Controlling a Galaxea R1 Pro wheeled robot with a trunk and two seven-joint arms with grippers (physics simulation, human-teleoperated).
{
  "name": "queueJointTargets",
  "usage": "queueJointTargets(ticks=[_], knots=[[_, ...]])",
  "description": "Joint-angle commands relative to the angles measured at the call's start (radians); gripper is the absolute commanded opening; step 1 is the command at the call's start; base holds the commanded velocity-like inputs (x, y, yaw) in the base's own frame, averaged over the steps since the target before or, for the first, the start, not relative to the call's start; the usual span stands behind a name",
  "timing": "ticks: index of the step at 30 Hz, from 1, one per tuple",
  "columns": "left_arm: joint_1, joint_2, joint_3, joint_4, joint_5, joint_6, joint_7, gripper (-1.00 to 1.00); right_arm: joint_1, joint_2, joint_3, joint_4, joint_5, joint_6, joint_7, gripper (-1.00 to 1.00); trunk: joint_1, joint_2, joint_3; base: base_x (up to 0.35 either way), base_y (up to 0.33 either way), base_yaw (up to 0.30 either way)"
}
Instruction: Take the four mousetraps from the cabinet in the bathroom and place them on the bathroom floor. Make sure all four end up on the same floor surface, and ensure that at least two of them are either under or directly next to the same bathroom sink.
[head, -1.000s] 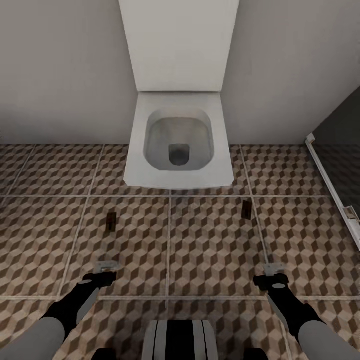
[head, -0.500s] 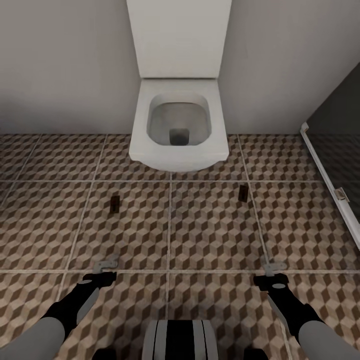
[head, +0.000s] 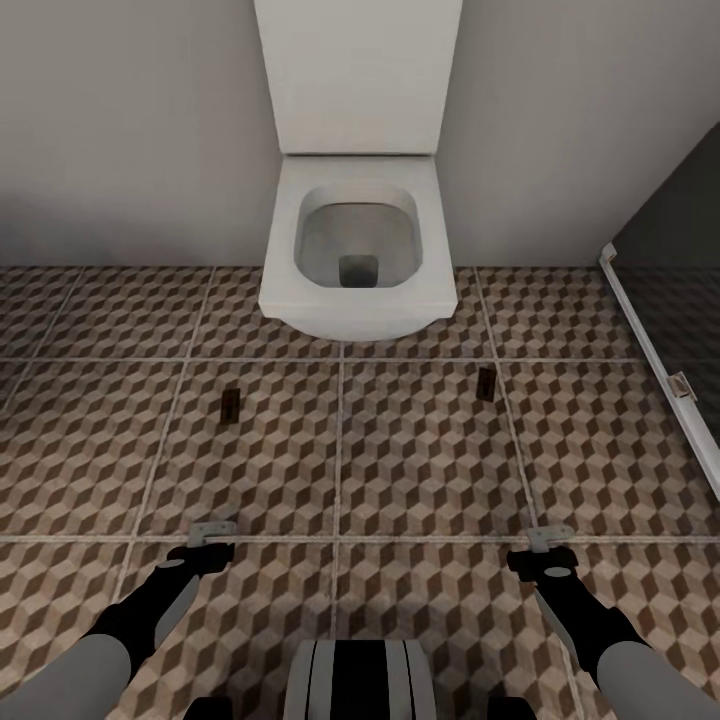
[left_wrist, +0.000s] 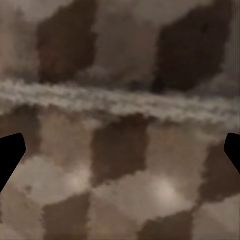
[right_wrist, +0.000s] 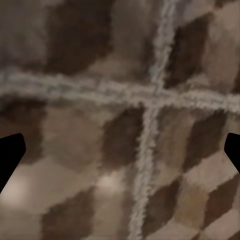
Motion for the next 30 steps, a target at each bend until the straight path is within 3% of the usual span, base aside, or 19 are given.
queueJointTargets(ticks=[1, 18, 30], knots=[[0.0, 0.001, -0.008, -0.003, 0.01, 0.005, 0.009, 1.0, 0.0, -0.001, 0.008, -0.002, 0.006, 0.01, -0.006, 1.0, 0.0, 0.0, -0.001, -0.003, 0.0, 0.0], [0.0, -0.001, -0.01, -0.004, 0.01, 0.006, 0.009, 1.0, 0.0, -0.001, 0.007, -0.002, 0.006, 0.01, -0.007, 1.0, 0.0, 0.0, -0.001, -0.001, 0.0, 0.0], [0.0, -0.001, -0.01, -0.004, 0.01, 0.009, 0.009, 1.0, 0.0, -0.001, 0.007, -0.002, 0.005, 0.01, -0.007, 1.0, -0.006, 0.003, 0.046, 0.0, 0.0, 0.0]])
